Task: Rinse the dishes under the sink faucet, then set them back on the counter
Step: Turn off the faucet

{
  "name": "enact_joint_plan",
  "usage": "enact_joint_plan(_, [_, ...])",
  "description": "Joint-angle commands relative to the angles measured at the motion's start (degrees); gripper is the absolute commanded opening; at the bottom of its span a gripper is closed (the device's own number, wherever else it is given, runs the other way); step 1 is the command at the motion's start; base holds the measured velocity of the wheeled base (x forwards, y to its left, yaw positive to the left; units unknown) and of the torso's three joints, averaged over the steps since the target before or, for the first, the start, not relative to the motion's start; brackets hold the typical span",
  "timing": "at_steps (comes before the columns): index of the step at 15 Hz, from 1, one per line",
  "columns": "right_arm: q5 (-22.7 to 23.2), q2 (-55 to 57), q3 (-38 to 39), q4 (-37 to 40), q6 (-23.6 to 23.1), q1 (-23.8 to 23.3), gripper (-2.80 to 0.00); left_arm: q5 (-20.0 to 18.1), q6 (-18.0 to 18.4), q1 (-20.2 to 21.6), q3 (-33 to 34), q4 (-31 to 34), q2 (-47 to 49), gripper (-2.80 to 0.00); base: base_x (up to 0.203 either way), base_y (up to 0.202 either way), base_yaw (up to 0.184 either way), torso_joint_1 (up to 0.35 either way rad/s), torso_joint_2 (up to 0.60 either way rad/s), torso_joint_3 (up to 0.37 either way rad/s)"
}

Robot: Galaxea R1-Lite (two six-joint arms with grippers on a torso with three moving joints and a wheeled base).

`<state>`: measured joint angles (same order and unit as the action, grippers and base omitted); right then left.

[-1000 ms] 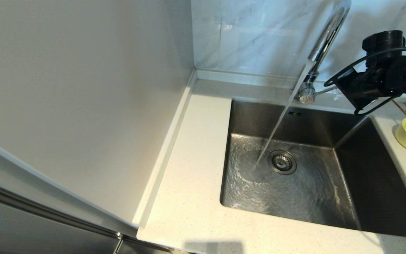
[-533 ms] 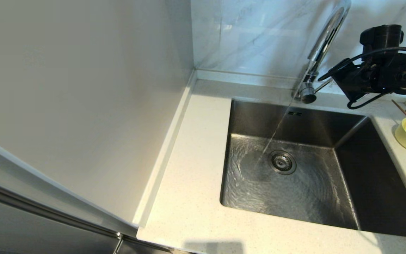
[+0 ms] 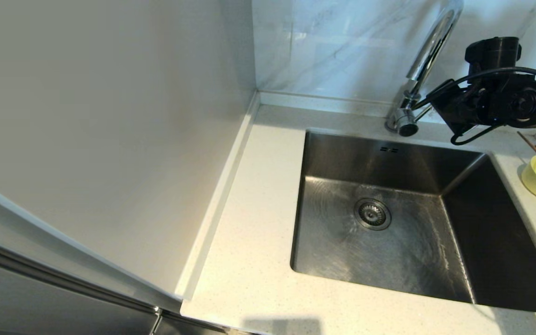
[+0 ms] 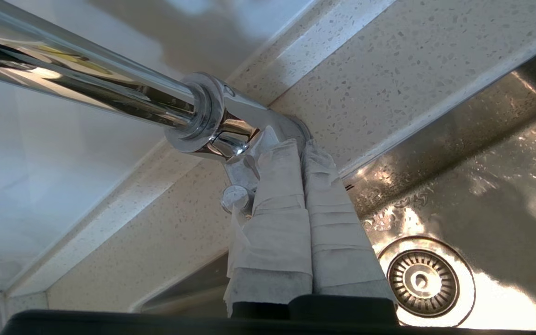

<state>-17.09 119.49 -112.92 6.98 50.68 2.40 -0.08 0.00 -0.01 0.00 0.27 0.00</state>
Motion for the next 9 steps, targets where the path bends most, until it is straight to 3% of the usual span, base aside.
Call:
enact_joint_plan(1, [-0.3,-0.5,0.1,0.3,0.3,-1.1,-2.80,0.0,0.0,0.0,0.0,0.0,0.0,-2.80,0.000,0.000,0.000,0.000,0.00,0.000])
enact_joint_plan(7, [-0.8,-10.6,6.7,5.1,0.0,-4.9,-2.80,0.0,0.0,0.0,0.0,0.0,0.0,-2.80,0.000,0.000,0.000,0.000,0.00,0.000])
enact_joint_plan(9, [-0.8,-15.8,9.8,10.4,-3.1,-5.2,-2.80,0.0,0.0,0.0,0.0,0.0,0.0,-2.80,0.000,0.000,0.000,0.000,0.00,0.000])
